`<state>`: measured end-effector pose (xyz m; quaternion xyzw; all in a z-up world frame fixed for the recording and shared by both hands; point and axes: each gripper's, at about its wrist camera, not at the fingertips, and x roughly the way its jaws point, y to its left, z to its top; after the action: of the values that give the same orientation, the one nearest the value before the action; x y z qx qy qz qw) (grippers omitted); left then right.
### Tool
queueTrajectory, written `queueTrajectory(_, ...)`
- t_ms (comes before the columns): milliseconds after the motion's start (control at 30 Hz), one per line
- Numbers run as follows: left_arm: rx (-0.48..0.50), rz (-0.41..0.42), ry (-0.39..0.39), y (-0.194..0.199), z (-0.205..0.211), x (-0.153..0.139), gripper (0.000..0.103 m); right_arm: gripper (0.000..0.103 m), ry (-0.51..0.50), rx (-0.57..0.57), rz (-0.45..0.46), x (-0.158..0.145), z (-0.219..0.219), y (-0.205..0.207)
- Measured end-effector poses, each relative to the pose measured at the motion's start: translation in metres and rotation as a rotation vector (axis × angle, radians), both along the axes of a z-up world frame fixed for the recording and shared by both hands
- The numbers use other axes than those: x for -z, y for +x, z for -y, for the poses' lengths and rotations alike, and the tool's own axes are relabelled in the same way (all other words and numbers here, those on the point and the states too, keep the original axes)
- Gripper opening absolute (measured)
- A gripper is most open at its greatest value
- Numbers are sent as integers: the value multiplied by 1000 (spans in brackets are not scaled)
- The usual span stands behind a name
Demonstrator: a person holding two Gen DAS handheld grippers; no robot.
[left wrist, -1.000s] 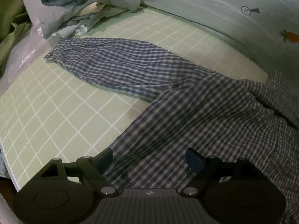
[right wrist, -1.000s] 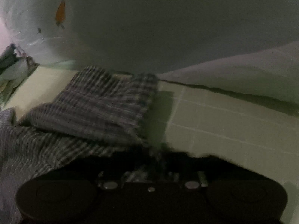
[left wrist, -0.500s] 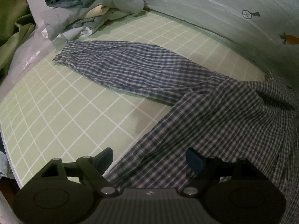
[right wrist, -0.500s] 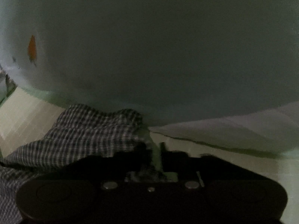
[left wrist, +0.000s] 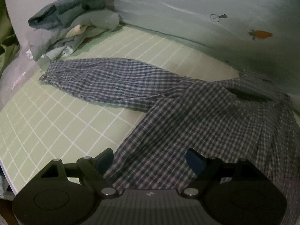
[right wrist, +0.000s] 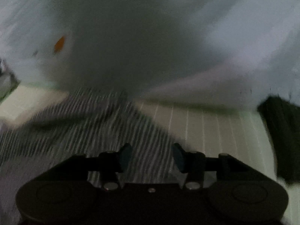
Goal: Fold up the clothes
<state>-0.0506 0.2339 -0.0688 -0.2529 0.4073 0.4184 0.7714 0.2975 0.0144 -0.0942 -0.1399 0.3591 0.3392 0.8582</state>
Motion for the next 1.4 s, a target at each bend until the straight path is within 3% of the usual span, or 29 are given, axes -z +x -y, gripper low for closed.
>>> queueTrajectory(200,28,18,26,-24,21,-14,85,42,-66,37,-144,42,45,-68)
queueTrajectory(400,30,-7,23,-55,52,-20,86,49,-67,47,-170,47,74,-119)
queueTrajectory(667,11,-116,64,-106,91,-30,86,79,-99,29,-138,55,97,-155)
queueTrajectory(867,21,-163,86,-138,94,-35,91,103,-120,8,-132,63,96,-175)
queueTrajectory(1100,26,-79,45,-153,21,-21,91,103,-125,121,-145,63,82,-189)
queueTrajectory(1233,128,-68,34,-152,-44,-2,91,103,-136,274,-152,62,66,-198)
queueTrajectory(1400,112,-10,-34,-160,-148,17,91,103,-155,475,-162,60,35,-233)
